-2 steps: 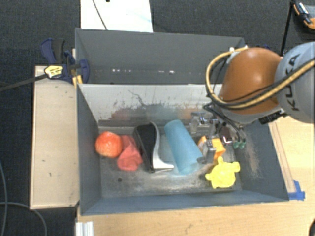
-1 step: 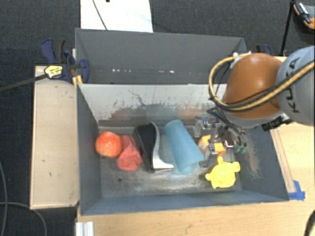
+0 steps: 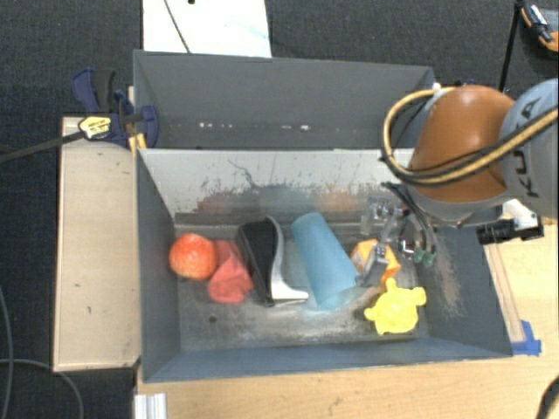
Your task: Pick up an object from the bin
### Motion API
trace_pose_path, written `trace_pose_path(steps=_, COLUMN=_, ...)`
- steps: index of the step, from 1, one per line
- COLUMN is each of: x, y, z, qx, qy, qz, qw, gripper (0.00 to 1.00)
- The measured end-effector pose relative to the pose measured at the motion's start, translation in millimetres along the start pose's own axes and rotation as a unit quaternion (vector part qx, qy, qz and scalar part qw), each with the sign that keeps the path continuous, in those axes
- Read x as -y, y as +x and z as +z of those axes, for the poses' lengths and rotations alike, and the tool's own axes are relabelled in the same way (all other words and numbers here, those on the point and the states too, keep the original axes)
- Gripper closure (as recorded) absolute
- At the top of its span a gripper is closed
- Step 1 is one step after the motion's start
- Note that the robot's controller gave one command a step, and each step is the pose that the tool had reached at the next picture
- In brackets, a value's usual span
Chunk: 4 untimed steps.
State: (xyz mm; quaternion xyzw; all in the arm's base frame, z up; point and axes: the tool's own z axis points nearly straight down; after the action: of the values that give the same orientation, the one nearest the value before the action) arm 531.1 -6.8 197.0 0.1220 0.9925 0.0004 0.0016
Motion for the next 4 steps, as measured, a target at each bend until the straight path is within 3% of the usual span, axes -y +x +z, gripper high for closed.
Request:
trace_pose_path(steps=1, x=31, y=-48.8, z=22, qx=0.0005, qy=0.000, qz=-0.053, qw=0.9986, gripper=1.00)
trace_pose_path(steps=3, x=31, y=-43.9, z=11, qx=0.0008, qy=0.000, qz=-0.061, qw=0.9981, gripper=1.00)
trace_pose_path(steps=4, x=7, y=-64.3, z=27, qx=0.0012, qy=0.000, qz=-0.104, qw=0.9946, gripper=0.00)
